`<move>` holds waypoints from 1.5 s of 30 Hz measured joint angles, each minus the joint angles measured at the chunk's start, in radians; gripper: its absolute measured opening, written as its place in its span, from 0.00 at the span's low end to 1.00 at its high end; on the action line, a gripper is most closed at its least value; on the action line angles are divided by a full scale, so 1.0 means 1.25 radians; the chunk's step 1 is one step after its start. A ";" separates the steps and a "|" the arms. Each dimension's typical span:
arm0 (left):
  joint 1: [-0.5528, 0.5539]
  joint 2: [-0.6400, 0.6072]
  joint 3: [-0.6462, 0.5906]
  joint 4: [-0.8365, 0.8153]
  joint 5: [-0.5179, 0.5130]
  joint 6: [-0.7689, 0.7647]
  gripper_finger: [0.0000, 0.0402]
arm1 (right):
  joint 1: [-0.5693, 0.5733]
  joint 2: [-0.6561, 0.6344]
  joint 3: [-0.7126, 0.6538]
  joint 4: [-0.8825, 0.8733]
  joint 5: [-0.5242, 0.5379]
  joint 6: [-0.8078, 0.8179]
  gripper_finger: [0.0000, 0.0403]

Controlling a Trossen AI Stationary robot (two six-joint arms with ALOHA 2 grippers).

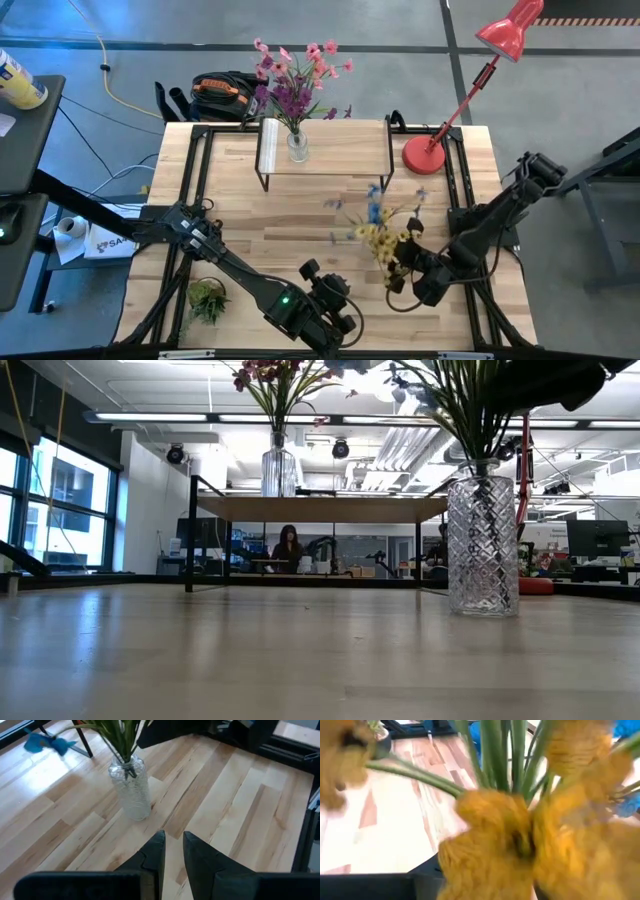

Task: Pick and place flowers into a vace then onto a shelf
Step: Put the yellow flowers into the transparent vase, then put the transparent vase on the shelf

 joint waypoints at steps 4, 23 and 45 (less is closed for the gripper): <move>0.006 0.000 0.000 0.023 0.007 0.004 0.25 | 0.000 -0.005 0.000 -0.009 -0.022 0.001 0.42; 0.063 0.057 -0.001 0.097 0.056 0.102 0.31 | 0.066 -0.005 0.000 -0.099 -0.065 0.129 0.43; 0.165 0.118 0.001 0.071 0.121 0.234 0.83 | 0.153 -0.004 -0.003 -0.239 -0.181 0.357 0.45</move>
